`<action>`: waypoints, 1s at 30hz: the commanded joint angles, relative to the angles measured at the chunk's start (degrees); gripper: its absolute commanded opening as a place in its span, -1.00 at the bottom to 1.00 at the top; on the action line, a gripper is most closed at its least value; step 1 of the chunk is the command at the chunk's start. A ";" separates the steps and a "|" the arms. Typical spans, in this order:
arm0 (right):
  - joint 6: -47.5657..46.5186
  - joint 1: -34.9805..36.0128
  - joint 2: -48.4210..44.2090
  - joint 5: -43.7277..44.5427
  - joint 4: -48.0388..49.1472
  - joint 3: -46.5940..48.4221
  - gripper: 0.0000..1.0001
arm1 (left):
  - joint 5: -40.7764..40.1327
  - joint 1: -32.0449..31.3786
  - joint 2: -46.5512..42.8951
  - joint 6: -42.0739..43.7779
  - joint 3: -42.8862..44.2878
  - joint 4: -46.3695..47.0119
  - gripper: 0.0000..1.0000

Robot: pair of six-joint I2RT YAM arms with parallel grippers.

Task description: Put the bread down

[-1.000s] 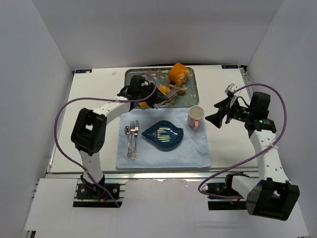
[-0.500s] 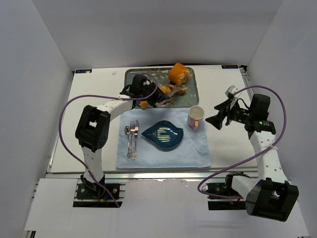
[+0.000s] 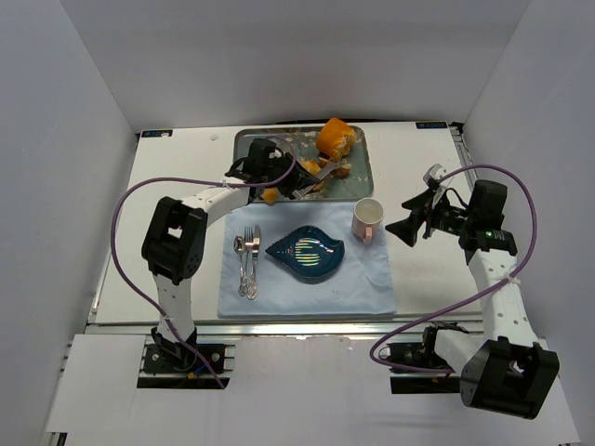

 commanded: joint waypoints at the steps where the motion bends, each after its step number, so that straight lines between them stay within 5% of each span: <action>1: 0.58 -0.38 -1.13 -1.74 1.49 0.02 0.79 | 1.73 -0.13 1.16 -0.47 0.97 1.61 -0.07; 10: 0.58 -0.74 -1.66 -2.10 1.23 0.02 0.79 | 2.96 -0.13 1.43 -0.30 0.27 1.70 -0.37; 18: -0.04 -0.91 -2.10 -2.18 -0.09 0.81 0.79 | 3.75 -0.13 -2.26 0.05 -0.78 2.76 -0.86; 30: -3.37 -0.91 -1.83 -2.45 -4.04 3.88 0.79 | 4.72 -0.22 -21.31 3.21 -10.09 -2.41 -0.98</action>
